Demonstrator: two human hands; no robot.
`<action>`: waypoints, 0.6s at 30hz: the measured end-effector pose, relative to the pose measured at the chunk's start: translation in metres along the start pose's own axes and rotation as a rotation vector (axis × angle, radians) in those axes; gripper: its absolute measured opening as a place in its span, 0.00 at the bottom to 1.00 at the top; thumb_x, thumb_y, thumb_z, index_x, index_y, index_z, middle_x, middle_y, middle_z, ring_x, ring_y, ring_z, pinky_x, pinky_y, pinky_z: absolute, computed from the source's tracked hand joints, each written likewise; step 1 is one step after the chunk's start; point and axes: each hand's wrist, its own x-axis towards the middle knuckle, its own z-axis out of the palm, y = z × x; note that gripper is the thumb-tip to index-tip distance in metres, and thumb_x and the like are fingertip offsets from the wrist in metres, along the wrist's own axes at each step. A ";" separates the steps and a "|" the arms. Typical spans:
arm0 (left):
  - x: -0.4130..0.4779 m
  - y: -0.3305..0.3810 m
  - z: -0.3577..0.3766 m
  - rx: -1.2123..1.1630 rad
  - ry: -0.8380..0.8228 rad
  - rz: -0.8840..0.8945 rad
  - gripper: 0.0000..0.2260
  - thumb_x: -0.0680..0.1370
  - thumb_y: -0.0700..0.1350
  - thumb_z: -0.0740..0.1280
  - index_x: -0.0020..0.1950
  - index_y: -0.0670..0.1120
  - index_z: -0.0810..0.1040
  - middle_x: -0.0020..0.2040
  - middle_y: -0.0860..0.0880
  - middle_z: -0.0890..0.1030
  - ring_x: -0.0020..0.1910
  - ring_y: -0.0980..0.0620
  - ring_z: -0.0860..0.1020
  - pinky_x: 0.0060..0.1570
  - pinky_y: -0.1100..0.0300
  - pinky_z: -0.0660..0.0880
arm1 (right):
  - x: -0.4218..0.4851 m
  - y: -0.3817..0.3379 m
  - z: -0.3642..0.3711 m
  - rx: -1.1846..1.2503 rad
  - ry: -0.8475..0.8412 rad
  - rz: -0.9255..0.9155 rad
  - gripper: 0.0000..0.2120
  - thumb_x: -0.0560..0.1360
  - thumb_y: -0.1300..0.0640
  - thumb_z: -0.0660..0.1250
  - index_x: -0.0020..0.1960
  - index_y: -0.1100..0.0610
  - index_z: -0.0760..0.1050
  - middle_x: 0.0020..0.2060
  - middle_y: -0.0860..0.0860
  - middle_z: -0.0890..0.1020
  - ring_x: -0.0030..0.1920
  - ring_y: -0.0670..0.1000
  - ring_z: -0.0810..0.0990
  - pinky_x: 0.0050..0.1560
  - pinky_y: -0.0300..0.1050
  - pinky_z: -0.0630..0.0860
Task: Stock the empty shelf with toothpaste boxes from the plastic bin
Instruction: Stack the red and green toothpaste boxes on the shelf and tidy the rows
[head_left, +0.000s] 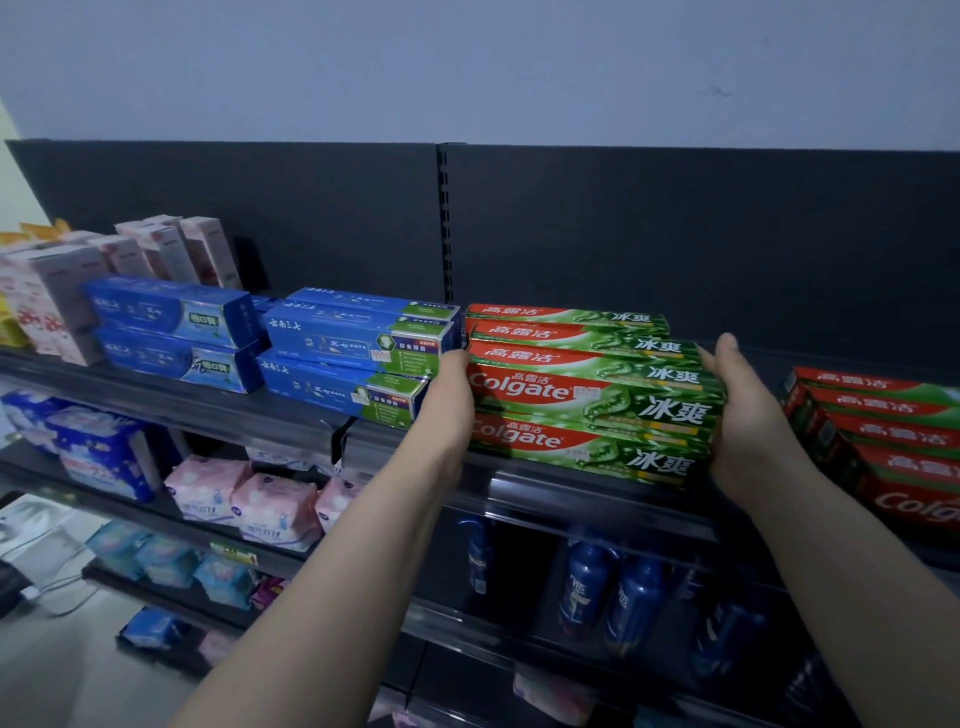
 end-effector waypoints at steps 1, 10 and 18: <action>0.003 0.000 -0.001 -0.009 -0.011 0.000 0.21 0.80 0.56 0.48 0.44 0.48 0.78 0.42 0.47 0.85 0.47 0.47 0.83 0.54 0.49 0.77 | 0.000 -0.001 0.001 0.002 -0.005 0.006 0.27 0.79 0.37 0.50 0.63 0.55 0.75 0.53 0.57 0.83 0.52 0.58 0.83 0.51 0.55 0.77; 0.015 0.003 -0.003 -0.048 -0.117 -0.030 0.22 0.80 0.59 0.50 0.46 0.47 0.77 0.42 0.46 0.84 0.47 0.45 0.83 0.55 0.46 0.77 | 0.005 -0.005 -0.006 -0.005 0.057 0.013 0.22 0.79 0.37 0.51 0.61 0.49 0.73 0.47 0.49 0.84 0.47 0.53 0.83 0.45 0.51 0.76; 0.016 0.000 0.003 -0.018 -0.174 0.035 0.14 0.81 0.55 0.52 0.57 0.49 0.73 0.49 0.45 0.82 0.48 0.45 0.82 0.47 0.49 0.79 | 0.006 -0.014 -0.007 -0.124 0.065 -0.012 0.26 0.80 0.39 0.53 0.74 0.50 0.63 0.63 0.48 0.76 0.53 0.50 0.80 0.49 0.50 0.76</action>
